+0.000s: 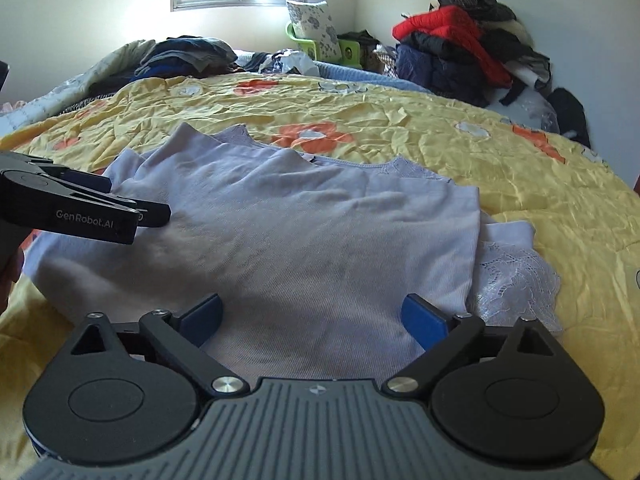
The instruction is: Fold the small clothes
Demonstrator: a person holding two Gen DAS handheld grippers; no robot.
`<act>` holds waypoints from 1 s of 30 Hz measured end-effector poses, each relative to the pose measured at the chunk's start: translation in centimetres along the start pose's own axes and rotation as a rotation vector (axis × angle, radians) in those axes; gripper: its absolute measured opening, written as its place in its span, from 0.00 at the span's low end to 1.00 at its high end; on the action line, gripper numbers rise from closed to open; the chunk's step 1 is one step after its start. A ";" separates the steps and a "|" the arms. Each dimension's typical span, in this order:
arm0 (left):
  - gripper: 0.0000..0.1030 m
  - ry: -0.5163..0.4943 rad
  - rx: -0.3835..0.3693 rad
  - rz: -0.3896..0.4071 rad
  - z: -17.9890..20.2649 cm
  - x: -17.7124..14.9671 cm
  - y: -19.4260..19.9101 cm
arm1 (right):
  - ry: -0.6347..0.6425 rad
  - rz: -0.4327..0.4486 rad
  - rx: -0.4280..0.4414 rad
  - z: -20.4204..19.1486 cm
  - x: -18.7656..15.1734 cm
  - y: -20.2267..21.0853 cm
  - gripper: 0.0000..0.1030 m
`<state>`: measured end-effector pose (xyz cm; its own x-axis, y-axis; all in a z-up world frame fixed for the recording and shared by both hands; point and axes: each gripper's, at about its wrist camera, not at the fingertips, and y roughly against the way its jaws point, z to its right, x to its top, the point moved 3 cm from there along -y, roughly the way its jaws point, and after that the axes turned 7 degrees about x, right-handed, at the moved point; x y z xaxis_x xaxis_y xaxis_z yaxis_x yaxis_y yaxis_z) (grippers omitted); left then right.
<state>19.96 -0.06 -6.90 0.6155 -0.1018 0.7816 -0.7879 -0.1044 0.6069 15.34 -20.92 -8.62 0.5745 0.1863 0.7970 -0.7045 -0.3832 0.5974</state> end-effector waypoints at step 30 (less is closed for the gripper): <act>1.00 0.380 -0.072 -0.026 -8.5 -1.7 0.6 | 0.105 0.121 -0.042 -7.3 0.1 3.8 0.98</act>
<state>18.31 8.44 -6.62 0.5949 0.2751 0.7553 -0.7797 -0.0309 0.6254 9.68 -15.80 -5.68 0.4392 0.2356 0.8670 -0.7838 -0.3711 0.4979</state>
